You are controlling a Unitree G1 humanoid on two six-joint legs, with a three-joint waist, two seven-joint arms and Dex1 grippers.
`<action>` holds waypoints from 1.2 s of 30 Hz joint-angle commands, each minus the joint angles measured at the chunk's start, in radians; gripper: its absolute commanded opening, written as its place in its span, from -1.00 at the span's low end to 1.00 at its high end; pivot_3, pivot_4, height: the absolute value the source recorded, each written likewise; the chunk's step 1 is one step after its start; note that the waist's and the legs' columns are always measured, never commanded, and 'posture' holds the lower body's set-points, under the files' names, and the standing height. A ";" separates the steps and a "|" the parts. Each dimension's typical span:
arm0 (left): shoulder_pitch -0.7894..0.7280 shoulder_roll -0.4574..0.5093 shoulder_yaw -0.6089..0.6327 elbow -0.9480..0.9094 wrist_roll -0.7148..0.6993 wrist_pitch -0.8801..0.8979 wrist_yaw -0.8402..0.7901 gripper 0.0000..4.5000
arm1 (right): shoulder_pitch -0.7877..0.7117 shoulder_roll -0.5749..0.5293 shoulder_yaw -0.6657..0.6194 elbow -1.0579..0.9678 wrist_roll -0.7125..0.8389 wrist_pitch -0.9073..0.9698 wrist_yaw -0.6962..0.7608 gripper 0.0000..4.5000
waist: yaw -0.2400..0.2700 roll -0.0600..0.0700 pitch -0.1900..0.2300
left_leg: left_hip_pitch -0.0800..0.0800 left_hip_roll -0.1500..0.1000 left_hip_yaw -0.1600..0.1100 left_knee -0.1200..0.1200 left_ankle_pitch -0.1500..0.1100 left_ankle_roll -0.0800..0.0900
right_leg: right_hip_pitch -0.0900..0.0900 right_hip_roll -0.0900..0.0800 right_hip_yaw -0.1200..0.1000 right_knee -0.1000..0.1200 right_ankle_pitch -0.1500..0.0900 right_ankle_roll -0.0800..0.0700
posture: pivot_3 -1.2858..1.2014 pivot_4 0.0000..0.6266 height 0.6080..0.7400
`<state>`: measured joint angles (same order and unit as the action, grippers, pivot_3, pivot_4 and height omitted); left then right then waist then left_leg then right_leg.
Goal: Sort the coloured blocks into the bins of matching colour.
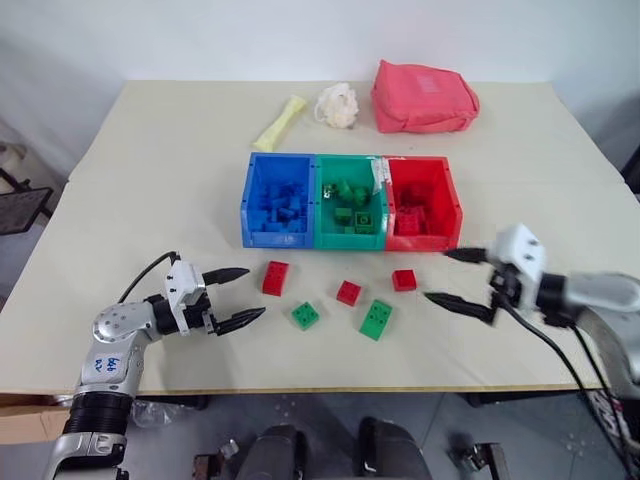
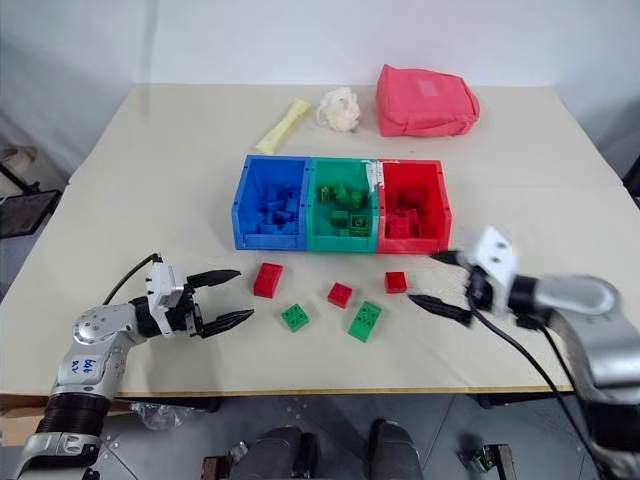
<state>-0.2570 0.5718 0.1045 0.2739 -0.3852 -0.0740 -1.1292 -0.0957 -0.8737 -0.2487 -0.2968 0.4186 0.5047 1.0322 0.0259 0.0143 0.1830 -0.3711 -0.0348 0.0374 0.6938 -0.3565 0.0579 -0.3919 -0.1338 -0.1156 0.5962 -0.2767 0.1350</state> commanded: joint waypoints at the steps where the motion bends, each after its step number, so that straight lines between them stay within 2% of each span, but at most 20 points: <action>1: -0.006 0.015 0.010 0.007 0.003 -0.024 -0.018 1.00 | 0.093 -0.021 -0.130 -0.094 0.043 0.031 -0.015 0.99 | 0.000 0.000 0.000 | 0.000 0.000 0.000 0.000 0.000 0.000 | 0.000 0.000 0.000 0.000 0.000 0.000 | 0.03 -0.52 1.00; 6: -0.012 0.018 0.012 0.020 0.002 -0.029 -0.028 1.00 | 0.162 -0.001 -0.138 -0.145 0.058 0.069 -0.057 0.99 | -0.005 0.000 0.000 | 0.001 0.002 0.001 0.001 0.000 -0.001 | 0.000 0.000 0.006 0.000 0.000 0.000 | 0.03 -0.52 1.00; 10: -0.017 0.018 0.011 0.025 0.004 -0.038 -0.038 1.00 | 0.083 0.036 -0.050 -0.125 0.059 0.090 -0.106 0.99 | -0.004 0.000 0.000 | 0.001 0.002 0.001 0.001 0.000 -0.001 | 0.000 0.000 0.008 0.000 0.000 0.000 | 0.03 -0.52 1.00; 16: 0.000 0.000 0.035 0.011 -0.019 -0.109 -0.048 1.00 | -0.071 0.165 0.136 -0.007 -0.009 0.052 -0.177 0.99 | -0.003 0.000 0.000 | 0.001 0.002 0.000 0.001 0.000 -0.001 | -0.001 0.000 0.009 0.000 0.000 0.000 | 0.03 -0.52 1.00; 26: 0.026 -0.013 0.049 -0.025 -0.046 -0.143 -0.067 1.00 | -0.205 0.281 0.260 0.233 -0.116 -0.060 -0.220 0.99 | -0.007 0.000 0.000 | 0.000 0.001 0.000 0.001 0.000 0.000 | -0.001 0.001 0.002 0.001 0.000 0.000 | 0.03 -0.52 1.00; 29: 0.026 -0.013 0.049 -0.026 -0.044 -0.143 -0.066 1.00 | -0.202 0.302 0.254 0.232 -0.114 -0.072 -0.236 0.70 | -0.005 0.000 0.000 | 0.000 0.001 0.000 0.001 0.000 0.000 | -0.001 0.001 0.001 0.001 0.000 0.000 | 0.03 -0.52 1.00; 34: 0.024 -0.013 0.046 -0.017 -0.042 -0.146 -0.071 1.00 | -0.177 0.309 0.241 0.178 -0.107 -0.076 -0.253 -0.03 | -0.006 0.000 0.000 | 0.000 0.001 0.000 0.001 0.000 0.000 | -0.001 0.001 0.000 0.001 0.000 0.000 | 0.03 -0.52 1.00; 36: 0.013 -0.016 0.043 -0.007 -0.039 -0.146 -0.071 1.00 | -0.169 0.309 0.219 0.130 -0.090 -0.063 -0.270 -0.08 | -0.005 0.000 0.000 | 0.000 0.001 0.000 0.001 0.000 0.000 | -0.001 0.001 0.000 0.001 0.000 0.000 | 0.03 -0.52 1.00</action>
<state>-0.2345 0.5578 0.1385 0.2811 -0.4084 -0.2061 -1.1943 -0.2633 -0.5648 0.0106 -0.1073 0.3052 0.4436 0.7748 0.0208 0.0145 0.1830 -0.3710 -0.0339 0.0374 0.6946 -0.3567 0.0577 -0.3929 -0.1328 -0.1153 0.5974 -0.2768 0.1348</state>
